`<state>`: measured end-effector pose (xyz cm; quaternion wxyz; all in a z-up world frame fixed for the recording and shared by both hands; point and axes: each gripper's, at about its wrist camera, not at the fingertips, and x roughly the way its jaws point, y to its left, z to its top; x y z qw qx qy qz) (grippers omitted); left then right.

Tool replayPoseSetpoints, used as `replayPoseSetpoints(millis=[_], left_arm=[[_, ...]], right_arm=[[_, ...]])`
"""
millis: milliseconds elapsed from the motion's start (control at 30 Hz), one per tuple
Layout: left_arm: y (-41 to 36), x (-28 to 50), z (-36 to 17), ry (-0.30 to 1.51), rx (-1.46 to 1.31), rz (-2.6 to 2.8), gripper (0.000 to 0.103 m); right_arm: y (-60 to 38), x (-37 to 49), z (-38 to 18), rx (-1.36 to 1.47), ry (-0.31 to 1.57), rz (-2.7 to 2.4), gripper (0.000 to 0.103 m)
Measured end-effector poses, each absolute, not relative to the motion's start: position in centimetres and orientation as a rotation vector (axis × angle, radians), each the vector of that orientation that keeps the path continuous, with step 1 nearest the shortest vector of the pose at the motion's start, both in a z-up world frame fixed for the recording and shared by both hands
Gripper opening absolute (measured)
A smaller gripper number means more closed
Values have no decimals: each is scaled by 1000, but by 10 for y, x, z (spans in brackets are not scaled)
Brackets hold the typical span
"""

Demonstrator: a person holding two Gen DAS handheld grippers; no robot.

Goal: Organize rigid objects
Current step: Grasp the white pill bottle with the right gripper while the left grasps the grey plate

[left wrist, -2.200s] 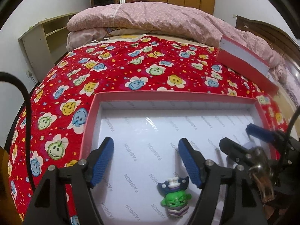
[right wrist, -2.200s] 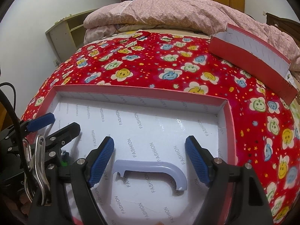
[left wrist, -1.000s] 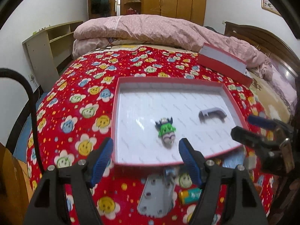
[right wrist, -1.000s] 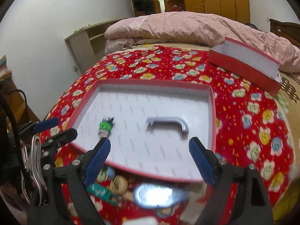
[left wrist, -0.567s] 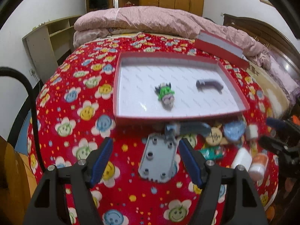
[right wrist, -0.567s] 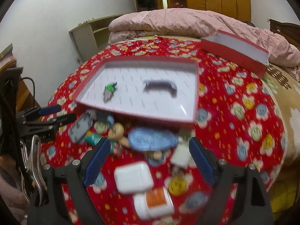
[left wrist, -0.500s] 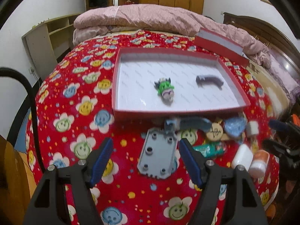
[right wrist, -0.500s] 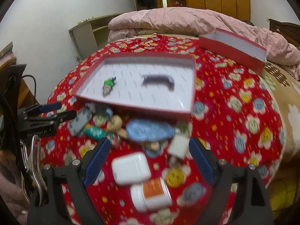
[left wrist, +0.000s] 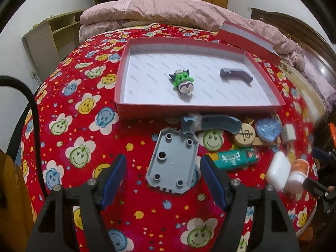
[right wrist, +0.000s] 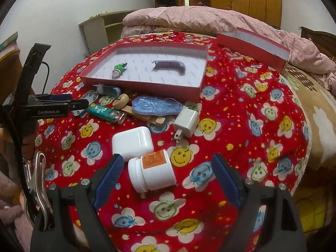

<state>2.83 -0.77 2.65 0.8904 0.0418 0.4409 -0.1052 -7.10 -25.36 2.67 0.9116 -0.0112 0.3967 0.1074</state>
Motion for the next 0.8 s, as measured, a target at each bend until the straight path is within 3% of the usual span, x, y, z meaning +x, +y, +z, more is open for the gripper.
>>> replayPoseSetpoints(millis=[600,800], left_arm=[[-13,34,14,895,122,-199,78],[-15,31,12,893,133,-195,86]], right_arm=[[-238,-65,-1,-38,887,236,88],[-240,-62,-8,-16,899,228,89]])
